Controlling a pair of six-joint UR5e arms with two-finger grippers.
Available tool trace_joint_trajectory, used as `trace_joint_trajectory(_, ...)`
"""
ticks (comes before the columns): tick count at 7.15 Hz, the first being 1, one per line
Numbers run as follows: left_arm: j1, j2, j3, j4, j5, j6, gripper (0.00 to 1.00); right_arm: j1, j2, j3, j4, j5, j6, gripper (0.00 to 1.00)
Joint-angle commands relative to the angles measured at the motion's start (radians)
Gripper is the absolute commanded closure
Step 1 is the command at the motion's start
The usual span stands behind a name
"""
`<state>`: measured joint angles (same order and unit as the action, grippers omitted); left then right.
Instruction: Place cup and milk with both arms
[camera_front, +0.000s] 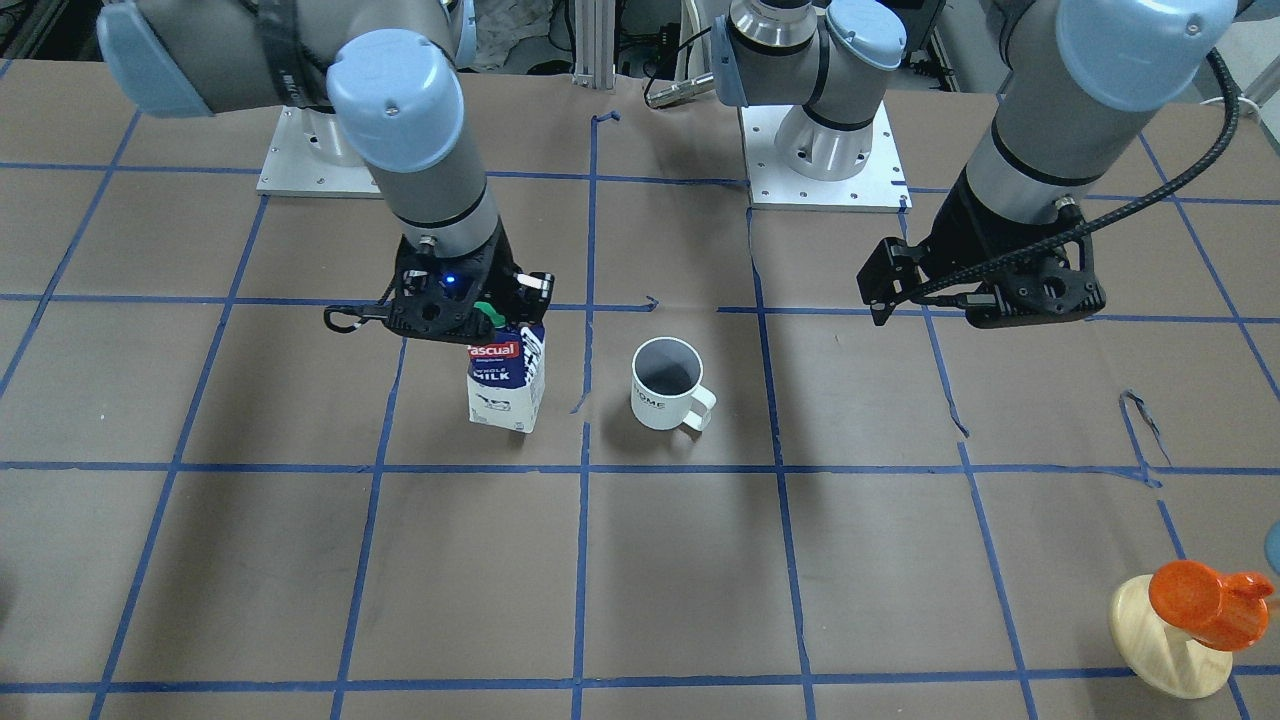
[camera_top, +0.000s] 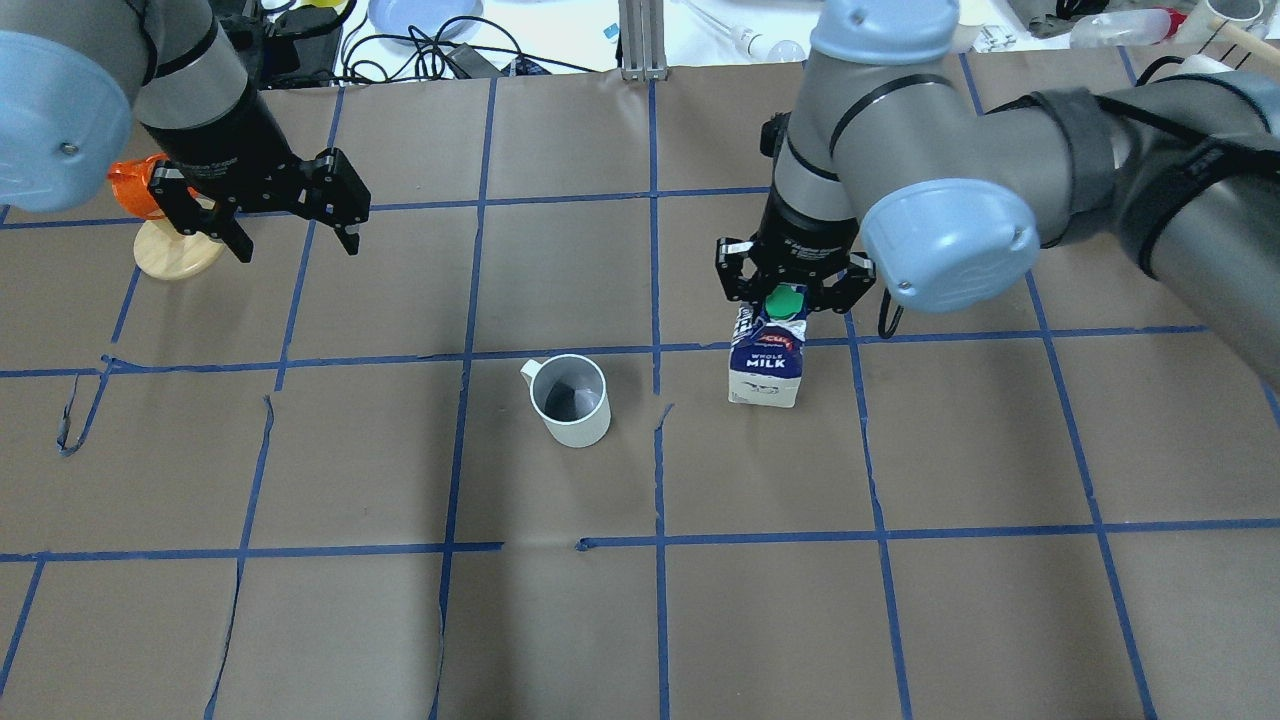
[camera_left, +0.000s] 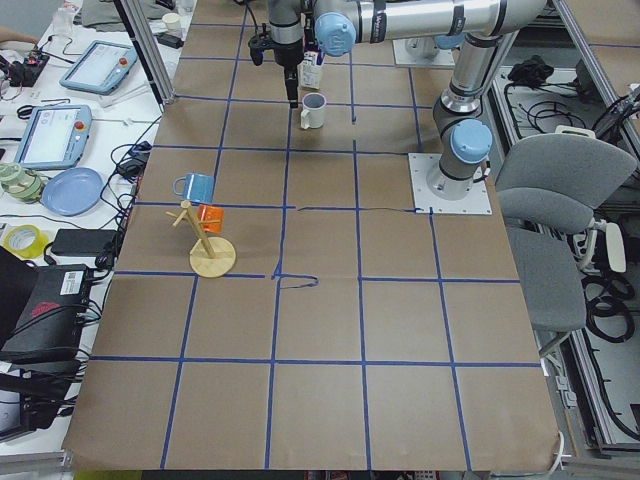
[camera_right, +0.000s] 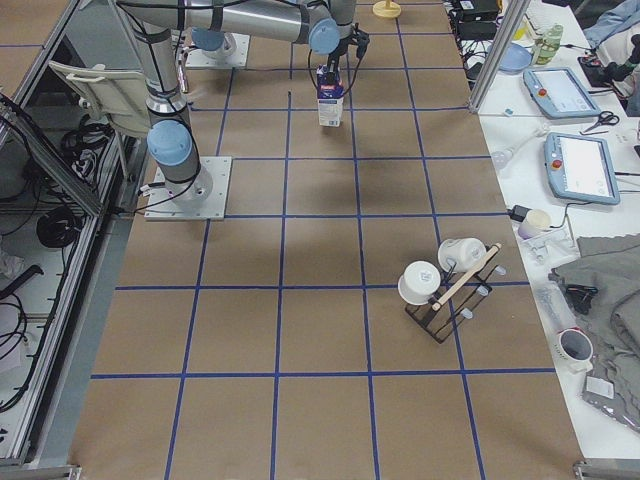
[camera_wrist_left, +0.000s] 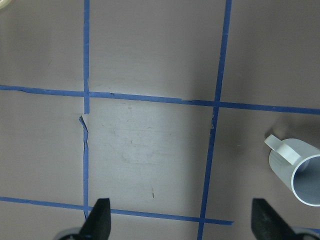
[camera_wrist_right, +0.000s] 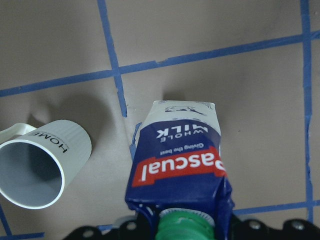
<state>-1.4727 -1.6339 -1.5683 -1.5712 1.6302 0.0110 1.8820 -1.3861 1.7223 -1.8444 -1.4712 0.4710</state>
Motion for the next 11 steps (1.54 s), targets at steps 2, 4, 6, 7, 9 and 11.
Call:
trace_joint_trajectory(2, -0.003, 0.029, -0.015, -0.012, -0.01, -0.002, 0.0, 0.042, 0.035, 0.005, -0.038, 0.0, 0.0, 0.54)
trace_joint_trajectory(4, -0.005, 0.043, -0.036, -0.01, -0.03, -0.012, 0.0, 0.04, 0.036, 0.003, -0.045, -0.003, -0.081, 0.22)
trace_joint_trajectory(6, -0.008, 0.051, -0.035, -0.003, -0.064, -0.074, 0.0, 0.016, 0.027, -0.018, -0.036, -0.017, -0.118, 0.0)
trace_joint_trajectory(7, -0.009, 0.052, -0.035, -0.006, -0.066, -0.075, 0.0, -0.01, 0.016, -0.065, -0.013, -0.024, -0.15, 0.0)
trace_joint_trajectory(9, -0.011, 0.065, -0.036, -0.009, -0.072, -0.075, 0.0, -0.091, -0.042, -0.224, 0.217, -0.063, -0.245, 0.0)
trace_joint_trajectory(11, -0.014, 0.069, -0.036, -0.013, -0.073, -0.077, 0.0, -0.218, -0.133, -0.276, 0.318, -0.101, -0.403, 0.0)
